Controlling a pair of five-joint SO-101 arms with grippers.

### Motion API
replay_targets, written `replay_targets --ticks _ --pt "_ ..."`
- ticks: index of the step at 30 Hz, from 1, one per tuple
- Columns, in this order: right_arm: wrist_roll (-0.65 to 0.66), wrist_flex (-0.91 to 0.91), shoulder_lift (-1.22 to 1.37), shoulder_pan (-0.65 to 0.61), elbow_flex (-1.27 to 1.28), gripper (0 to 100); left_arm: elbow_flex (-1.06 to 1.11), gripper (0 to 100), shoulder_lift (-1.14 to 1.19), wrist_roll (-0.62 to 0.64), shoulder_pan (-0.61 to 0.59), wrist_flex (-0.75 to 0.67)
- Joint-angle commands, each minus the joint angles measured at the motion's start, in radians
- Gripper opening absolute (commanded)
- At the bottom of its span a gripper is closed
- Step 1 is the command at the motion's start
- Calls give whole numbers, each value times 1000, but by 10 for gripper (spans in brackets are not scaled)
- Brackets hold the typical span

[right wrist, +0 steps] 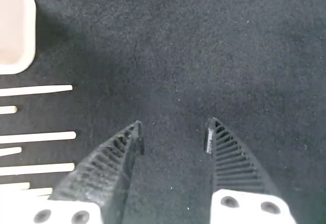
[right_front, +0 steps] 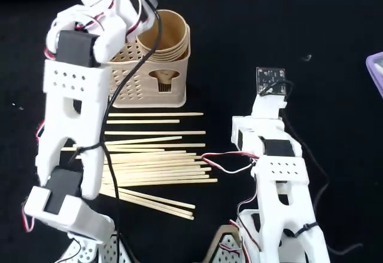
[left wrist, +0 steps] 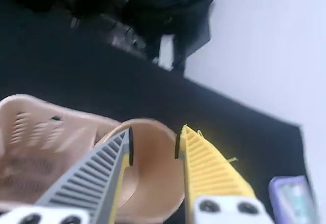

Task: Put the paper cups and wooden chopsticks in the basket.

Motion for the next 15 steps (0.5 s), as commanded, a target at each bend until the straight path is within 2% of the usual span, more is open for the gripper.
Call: replay_targets --ticks 1,5,8,12,15 --pt "-9 -20 -31 15 -2 198 -59 166 -115 -141 -30 124" --pt "-9 -20 -31 12 -2 198 -51 166 -175 -316 -120 276" --pt "-9 -18 -31 15 -2 198 -51 166 -198 -428 -269 446" --pt "-9 -20 -31 11 -2 198 70 166 -213 -647 -516 457" --pt "-9 -20 -31 11 -4 198 213 170 -190 -784 -638 451"
